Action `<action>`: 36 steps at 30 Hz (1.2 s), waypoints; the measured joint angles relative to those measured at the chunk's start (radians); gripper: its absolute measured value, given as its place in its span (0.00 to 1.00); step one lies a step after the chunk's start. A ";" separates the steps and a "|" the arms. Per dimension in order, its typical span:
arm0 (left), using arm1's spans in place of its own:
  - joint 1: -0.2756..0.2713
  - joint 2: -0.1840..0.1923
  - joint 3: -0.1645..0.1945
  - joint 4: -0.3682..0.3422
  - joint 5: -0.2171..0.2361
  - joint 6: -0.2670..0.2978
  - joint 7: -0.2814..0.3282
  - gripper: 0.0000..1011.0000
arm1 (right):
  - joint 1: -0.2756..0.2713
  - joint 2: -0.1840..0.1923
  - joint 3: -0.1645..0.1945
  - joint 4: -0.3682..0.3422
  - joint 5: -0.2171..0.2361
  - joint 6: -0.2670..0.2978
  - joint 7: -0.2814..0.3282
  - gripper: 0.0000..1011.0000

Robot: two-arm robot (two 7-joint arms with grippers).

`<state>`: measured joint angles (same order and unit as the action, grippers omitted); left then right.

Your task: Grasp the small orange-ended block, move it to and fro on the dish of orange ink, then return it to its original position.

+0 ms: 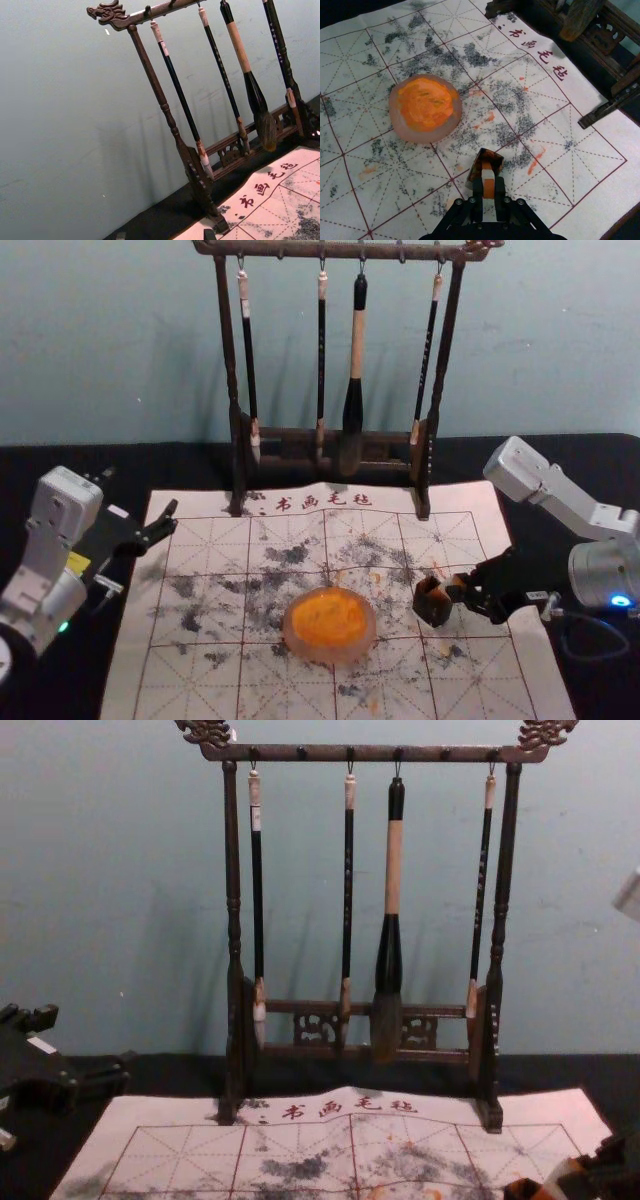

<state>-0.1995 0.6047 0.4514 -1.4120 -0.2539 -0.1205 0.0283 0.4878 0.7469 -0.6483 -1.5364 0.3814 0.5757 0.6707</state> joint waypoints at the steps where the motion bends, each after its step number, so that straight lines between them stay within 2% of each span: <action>1: 0.000 0.000 0.000 0.000 0.000 0.000 0.000 0.99 | 0.000 0.000 0.000 0.000 0.000 0.000 0.000 0.11; 6: 0.000 0.000 0.000 0.000 0.000 0.000 0.000 0.99 | 0.000 0.000 0.000 0.000 0.000 0.000 0.000 0.12; 10: 0.000 0.000 0.000 0.000 0.000 0.000 0.000 0.99 | 0.000 0.000 0.000 0.000 0.000 -0.001 -0.001 0.21; 11: 0.000 0.000 0.000 0.000 0.000 0.000 0.000 0.99 | 0.000 0.000 0.000 0.000 0.000 -0.001 -0.001 0.26; 20: 0.000 0.000 0.000 0.000 0.000 0.000 0.000 0.99 | 0.000 0.000 0.000 0.000 0.000 -0.001 -0.001 0.51; 21: 0.000 0.000 0.000 0.000 0.000 0.000 0.000 0.99 | 0.000 0.000 0.000 0.000 0.000 -0.001 -0.001 0.57; 24: 0.000 0.000 0.000 0.000 0.000 0.000 0.000 0.99 | 0.000 0.000 0.000 0.000 0.000 -0.001 -0.001 0.64; 25: 0.000 0.000 0.000 0.000 0.000 0.000 0.000 0.99 | 0.000 0.000 0.000 0.000 0.000 -0.001 -0.001 0.70; 28: 0.000 0.000 0.000 0.000 0.000 0.000 0.000 0.99 | 0.000 0.000 0.000 0.000 0.000 -0.001 -0.001 0.79; 36: 0.000 0.000 0.000 0.000 0.000 0.000 0.000 0.99 | 0.000 0.000 0.000 0.000 0.000 -0.001 -0.001 0.99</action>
<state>-0.1995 0.6047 0.4514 -1.4119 -0.2539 -0.1205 0.0283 0.4877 0.7468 -0.6482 -1.5364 0.3815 0.5745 0.6699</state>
